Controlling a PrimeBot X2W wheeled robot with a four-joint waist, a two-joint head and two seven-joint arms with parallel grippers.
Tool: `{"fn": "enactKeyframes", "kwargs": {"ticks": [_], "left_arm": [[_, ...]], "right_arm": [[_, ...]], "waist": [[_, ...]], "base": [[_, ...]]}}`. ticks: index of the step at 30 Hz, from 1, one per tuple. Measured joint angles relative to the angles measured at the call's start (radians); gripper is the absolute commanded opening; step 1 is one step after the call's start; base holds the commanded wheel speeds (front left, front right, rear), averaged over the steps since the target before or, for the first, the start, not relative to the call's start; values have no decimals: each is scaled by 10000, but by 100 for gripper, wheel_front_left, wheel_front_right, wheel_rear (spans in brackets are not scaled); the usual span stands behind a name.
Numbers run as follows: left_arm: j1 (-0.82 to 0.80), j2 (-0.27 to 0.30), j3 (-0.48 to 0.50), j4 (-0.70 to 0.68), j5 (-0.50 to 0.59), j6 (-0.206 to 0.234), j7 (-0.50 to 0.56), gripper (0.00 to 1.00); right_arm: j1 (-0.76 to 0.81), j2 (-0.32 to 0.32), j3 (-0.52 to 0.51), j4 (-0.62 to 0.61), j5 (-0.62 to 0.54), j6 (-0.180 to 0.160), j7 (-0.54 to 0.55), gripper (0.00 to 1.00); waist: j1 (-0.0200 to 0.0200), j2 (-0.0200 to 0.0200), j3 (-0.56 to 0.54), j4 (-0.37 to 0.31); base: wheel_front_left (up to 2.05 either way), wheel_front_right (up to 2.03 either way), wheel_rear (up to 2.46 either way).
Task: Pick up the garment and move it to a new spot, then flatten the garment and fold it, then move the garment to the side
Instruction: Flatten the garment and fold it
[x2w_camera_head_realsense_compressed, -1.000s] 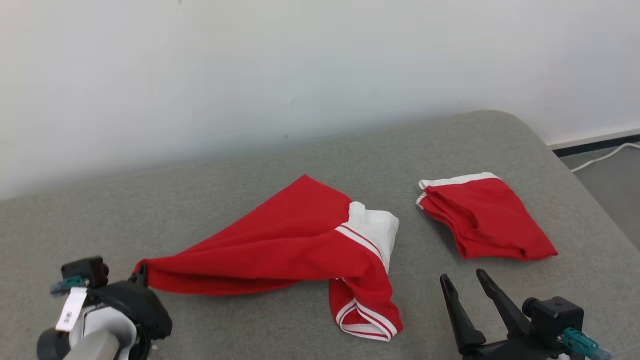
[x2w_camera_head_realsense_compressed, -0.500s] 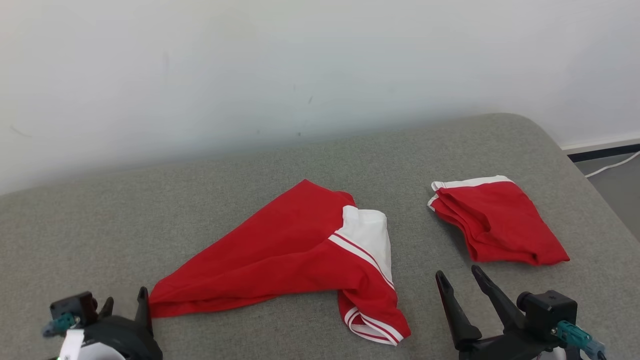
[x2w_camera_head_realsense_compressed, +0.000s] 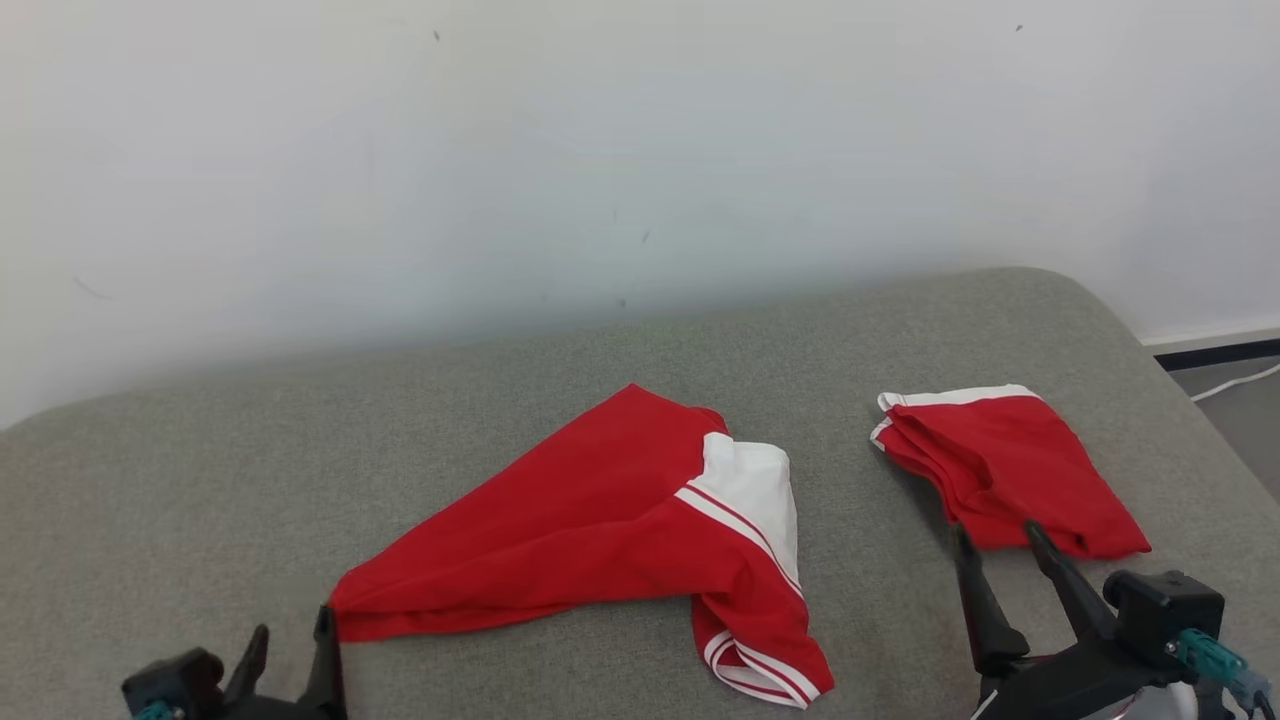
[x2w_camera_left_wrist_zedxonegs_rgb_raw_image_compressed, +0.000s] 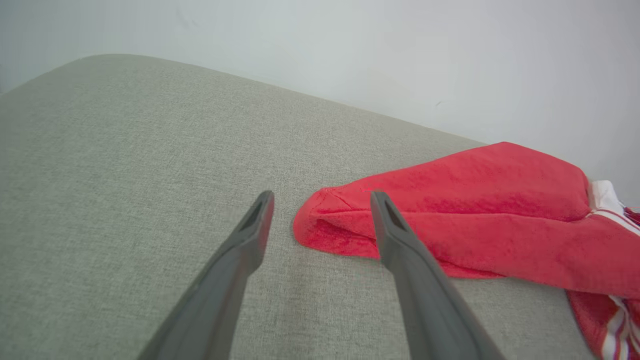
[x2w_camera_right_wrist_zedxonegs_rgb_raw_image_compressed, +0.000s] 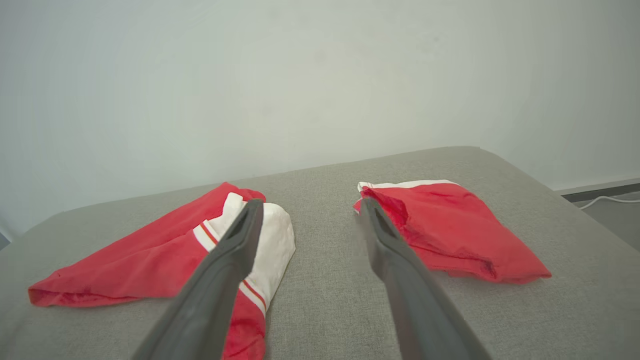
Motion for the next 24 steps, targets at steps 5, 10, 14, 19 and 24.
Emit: {"fn": "enactKeyframes", "kwargs": {"ticks": [5,10,14,19,24], "left_arm": [[637,-268,-56,-1164,453,0,0,100],[1223,-284,31,-2029,991,0,0,100],[2127,-903,2293,-4320,589,0,-4,100],[2382,-899,2109,-4612,673,-12,-2,100],[2502,-453,1461,-4635,1147,-295,-2,100]], "right_arm": [[245,21,-359,148,79,-12,-257,100],[385,192,-564,443,234,-38,-479,100],[608,428,-635,851,232,-82,-744,100],[588,464,-606,993,232,-82,-784,100],[569,445,-608,1108,232,-81,-817,100]], "waist": [[0,0,-168,187],[0,0,-290,452],[0,0,-454,976],[0,0,-432,1000],[0,0,-366,990]], "base": [[0,0,0],[0,0,0],[0,0,0],[0,0,0],[0,0,0]]}}
